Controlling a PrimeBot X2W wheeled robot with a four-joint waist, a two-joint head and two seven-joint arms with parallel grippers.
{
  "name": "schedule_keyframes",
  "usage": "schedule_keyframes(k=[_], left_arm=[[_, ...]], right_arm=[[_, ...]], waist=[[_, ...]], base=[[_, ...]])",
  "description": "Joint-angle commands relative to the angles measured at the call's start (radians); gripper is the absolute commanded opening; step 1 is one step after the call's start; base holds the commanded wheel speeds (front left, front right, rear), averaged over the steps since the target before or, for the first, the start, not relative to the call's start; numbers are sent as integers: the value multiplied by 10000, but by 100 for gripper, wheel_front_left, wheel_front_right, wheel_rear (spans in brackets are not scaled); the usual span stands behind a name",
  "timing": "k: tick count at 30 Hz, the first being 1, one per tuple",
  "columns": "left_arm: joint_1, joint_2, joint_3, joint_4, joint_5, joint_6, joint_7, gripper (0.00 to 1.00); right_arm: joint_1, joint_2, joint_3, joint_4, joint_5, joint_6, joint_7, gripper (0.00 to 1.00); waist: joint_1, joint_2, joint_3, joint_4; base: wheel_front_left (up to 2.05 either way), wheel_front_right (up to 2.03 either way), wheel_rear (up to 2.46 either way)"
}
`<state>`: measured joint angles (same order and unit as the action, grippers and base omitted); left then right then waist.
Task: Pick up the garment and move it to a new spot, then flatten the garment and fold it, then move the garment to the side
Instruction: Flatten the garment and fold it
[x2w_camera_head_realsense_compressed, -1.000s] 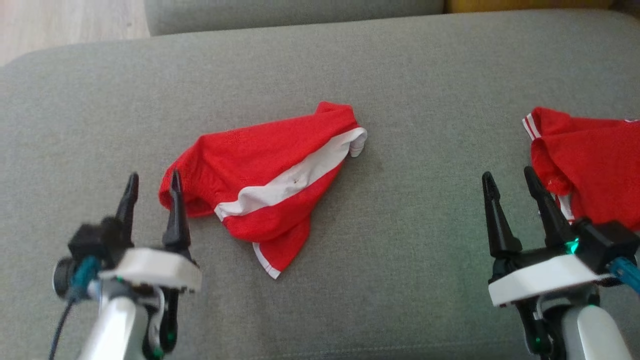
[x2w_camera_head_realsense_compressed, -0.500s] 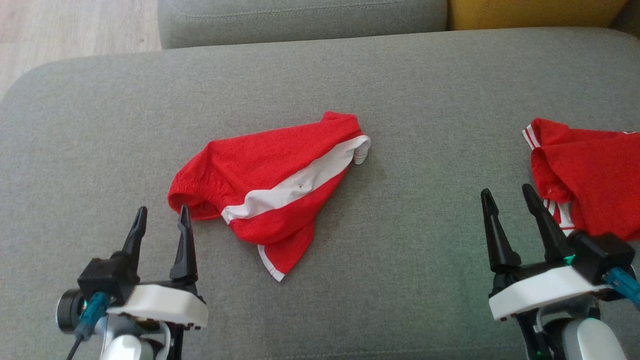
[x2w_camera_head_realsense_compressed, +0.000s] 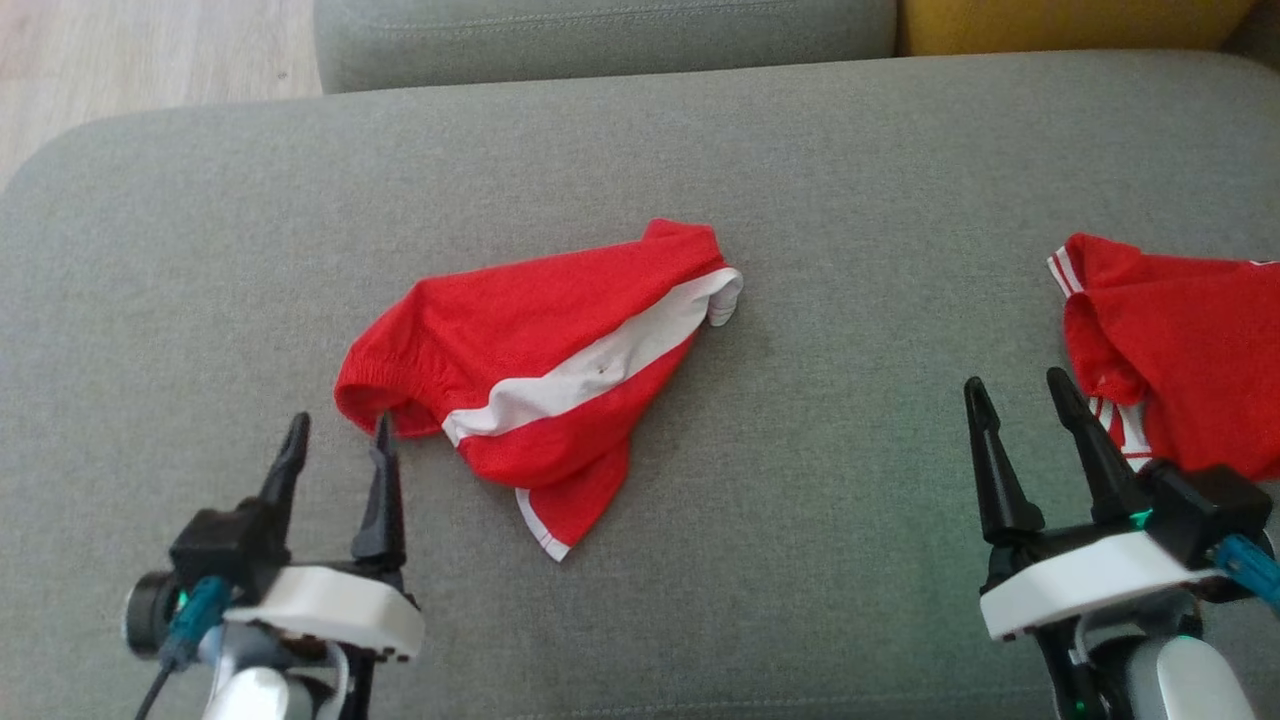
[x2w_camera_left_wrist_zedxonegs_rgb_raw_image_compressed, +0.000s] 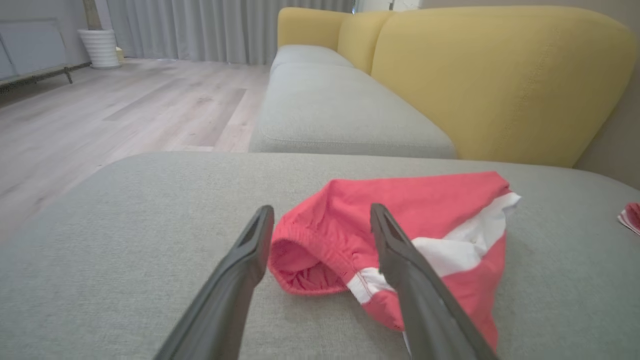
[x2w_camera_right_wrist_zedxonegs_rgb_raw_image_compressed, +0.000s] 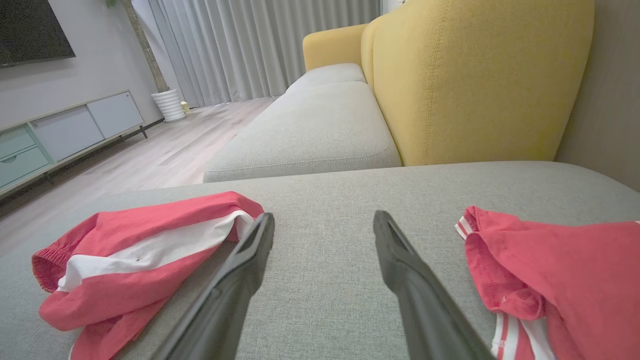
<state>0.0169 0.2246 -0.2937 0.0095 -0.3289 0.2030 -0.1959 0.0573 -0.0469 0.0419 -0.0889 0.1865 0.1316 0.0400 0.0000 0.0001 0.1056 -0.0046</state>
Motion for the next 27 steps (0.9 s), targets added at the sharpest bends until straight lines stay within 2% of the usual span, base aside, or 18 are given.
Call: schedule_keyframes(k=[1,10,19,20,21,22,23,27], left_arm=[[-582,194,221,-226,-69,-120,104,100],[-1750,-109,-482,1248,-1076,-1309,1749,100],[-2393,-364,-292,2736,-1851,-1797,1833,100],[-2462,-368,-285,2852,-1889,-1847,1814,86],[-2526,-394,-259,2931,-1970,-1939,1743,50],[-2601,-374,-246,3013,-1958,-1974,1650,22],[-2655,-356,-250,3114,-1944,-1998,1603,0],[-2767,-322,-269,3333,-1896,-2061,1406,0]], right_arm=[[-218,-33,178,-388,67,-9,3,100],[-434,-33,379,-363,120,-9,0,100],[-488,-33,364,-241,231,-9,-86,100],[-497,-33,361,-232,234,-9,-87,100],[-510,-33,362,-222,242,-9,-87,100],[-524,-33,365,-213,246,-9,-89,100],[-536,-33,368,-201,251,-9,-90,100],[-558,-33,356,-151,271,-9,-93,100]], waist=[[0,-1,80,40],[0,-1,454,-81],[0,-1,735,-313],[0,-1,758,-321],[0,-1,777,-332],[0,-1,794,-341],[0,-1,803,-348],[0,-1,814,-345]], base=[[0,0,0],[0,0,0],[0,0,0],[0,0,0],[0,0,0],[0,0,0],[0,0,0],[0,0,0]])
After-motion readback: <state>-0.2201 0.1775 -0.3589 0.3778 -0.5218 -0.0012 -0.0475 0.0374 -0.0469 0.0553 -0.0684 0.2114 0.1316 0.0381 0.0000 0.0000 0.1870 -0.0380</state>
